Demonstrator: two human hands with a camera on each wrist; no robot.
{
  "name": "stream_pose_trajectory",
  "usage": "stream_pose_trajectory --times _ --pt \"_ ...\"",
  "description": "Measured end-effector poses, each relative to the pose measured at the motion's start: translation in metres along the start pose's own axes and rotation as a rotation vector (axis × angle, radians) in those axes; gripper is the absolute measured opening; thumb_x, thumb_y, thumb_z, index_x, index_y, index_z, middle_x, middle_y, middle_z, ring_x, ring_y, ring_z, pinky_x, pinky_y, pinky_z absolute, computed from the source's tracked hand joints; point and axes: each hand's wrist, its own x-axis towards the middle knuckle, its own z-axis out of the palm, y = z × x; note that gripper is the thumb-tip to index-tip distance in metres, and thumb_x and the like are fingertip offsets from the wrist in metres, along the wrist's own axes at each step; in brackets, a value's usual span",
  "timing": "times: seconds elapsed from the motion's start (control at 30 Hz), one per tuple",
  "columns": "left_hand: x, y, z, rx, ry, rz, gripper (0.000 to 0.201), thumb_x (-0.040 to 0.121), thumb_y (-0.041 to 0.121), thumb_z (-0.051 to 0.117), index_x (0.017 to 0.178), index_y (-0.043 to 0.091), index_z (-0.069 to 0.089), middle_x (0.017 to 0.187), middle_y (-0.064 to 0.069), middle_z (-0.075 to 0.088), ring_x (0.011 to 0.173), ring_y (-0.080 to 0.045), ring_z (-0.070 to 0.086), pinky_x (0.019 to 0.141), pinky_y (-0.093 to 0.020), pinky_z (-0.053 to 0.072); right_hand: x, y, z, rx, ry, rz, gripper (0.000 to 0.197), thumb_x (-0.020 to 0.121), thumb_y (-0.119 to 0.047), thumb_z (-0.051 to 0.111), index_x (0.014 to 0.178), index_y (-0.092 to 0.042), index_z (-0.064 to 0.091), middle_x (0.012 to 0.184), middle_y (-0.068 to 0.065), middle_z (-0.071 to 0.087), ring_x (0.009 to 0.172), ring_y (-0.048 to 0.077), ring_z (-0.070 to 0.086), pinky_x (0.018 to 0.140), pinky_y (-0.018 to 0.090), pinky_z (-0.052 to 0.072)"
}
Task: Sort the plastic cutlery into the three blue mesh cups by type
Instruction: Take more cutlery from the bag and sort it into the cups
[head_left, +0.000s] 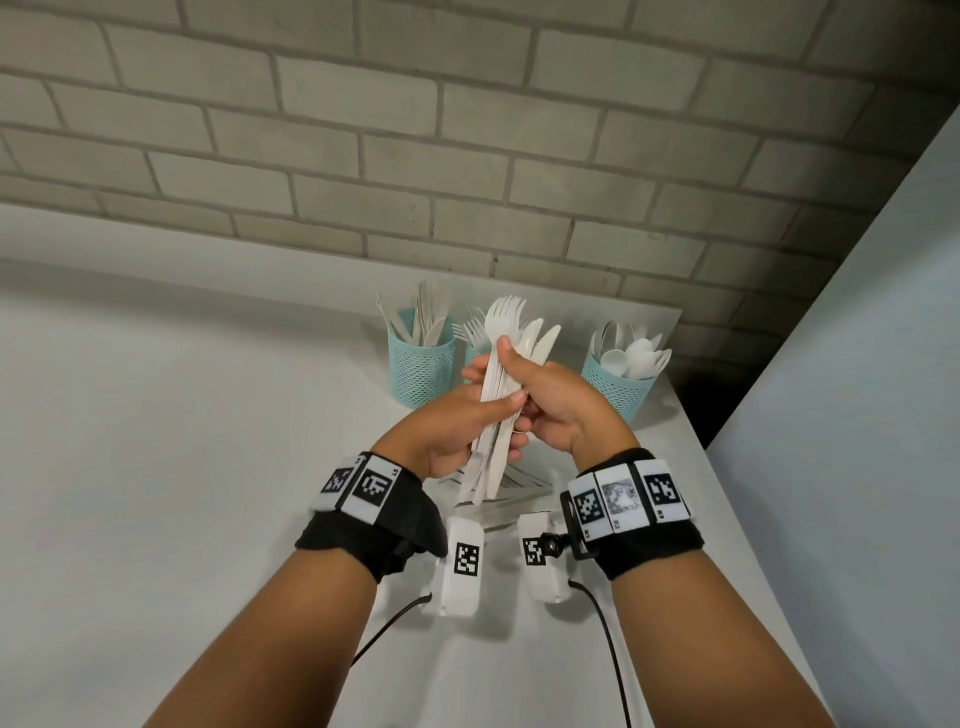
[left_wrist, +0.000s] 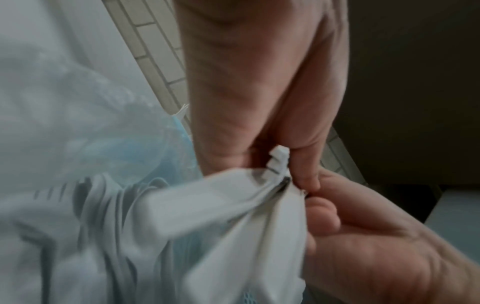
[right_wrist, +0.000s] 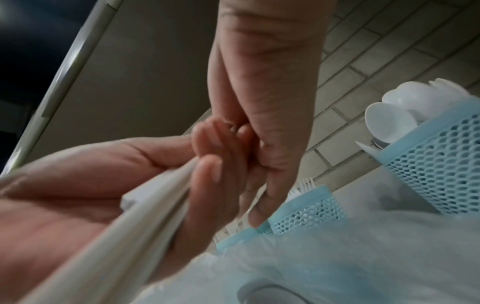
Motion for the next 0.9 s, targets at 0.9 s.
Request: stream_pose_trajectory --times 0.9 --pt "-0.005 -0.026 -0.017 -0.265 0.061 0.030 0.019 0.093 0.007 0.050 0.107 0.002 0.062 0.089 -0.015 0.071 0.075 -0.022 0.072 0.070 -0.034 0.060 0.004 0.022 -0.005 0.001 0.084 -0.056 0.014 0.095 -0.013 0.051 0.089 -0.009 0.064 0.072 0.005 0.070 0.057 0.014 0.066 0.051 0.026 0.055"
